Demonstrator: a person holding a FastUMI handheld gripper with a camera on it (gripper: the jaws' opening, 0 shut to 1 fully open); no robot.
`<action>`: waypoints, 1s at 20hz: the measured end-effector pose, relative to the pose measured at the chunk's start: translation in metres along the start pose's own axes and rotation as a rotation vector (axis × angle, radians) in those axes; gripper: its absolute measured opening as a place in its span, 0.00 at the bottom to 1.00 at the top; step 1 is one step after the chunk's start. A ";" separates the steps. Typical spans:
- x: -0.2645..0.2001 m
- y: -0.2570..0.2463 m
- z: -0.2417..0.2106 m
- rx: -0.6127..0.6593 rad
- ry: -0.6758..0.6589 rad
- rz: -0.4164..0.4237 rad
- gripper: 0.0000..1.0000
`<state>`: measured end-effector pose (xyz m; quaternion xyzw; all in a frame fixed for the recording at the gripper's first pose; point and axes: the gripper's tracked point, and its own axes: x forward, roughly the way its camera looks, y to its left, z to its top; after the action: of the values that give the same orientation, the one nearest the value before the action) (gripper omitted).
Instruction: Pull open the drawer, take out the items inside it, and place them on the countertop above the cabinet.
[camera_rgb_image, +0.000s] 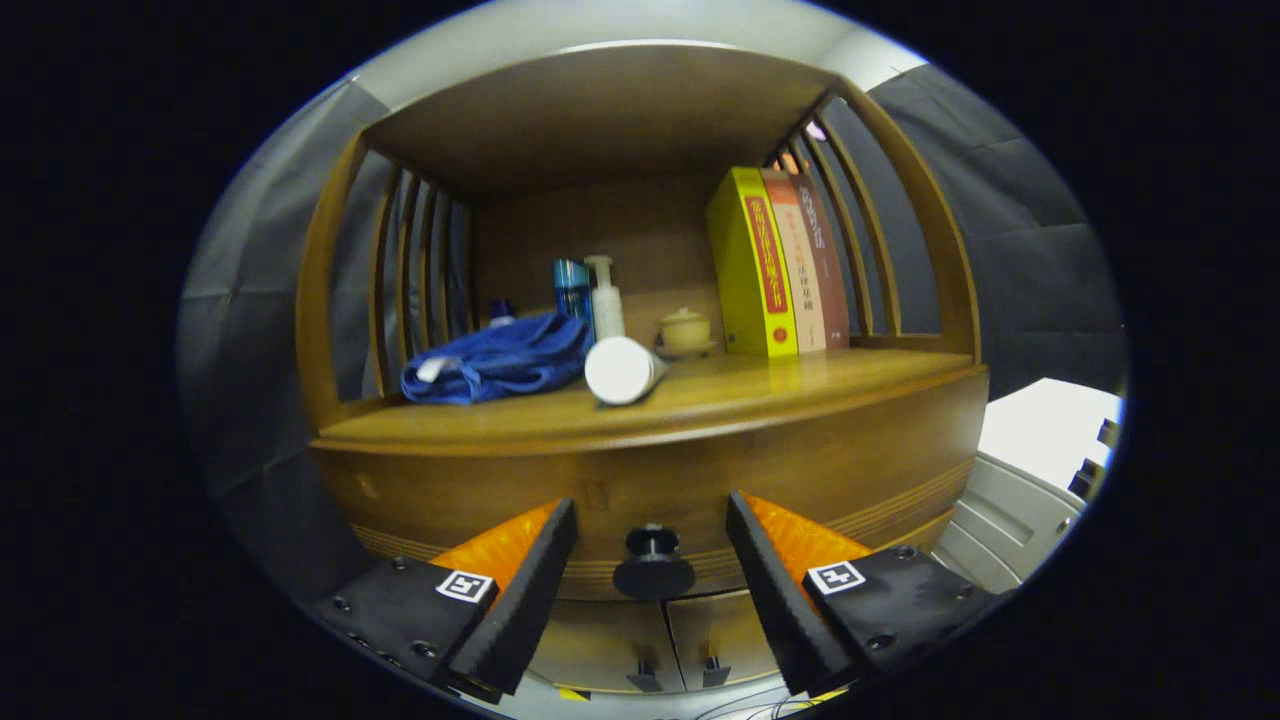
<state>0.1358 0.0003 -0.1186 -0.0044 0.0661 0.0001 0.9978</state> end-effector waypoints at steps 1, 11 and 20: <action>-0.013 -0.002 0.018 -0.007 -0.025 0.010 0.99; -0.127 -0.082 0.094 -0.124 -0.123 0.008 0.98; -0.147 -0.099 0.083 -0.104 -0.145 0.029 0.98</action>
<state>0.0011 -0.0975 -0.0162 -0.0553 -0.0062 0.0182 0.9983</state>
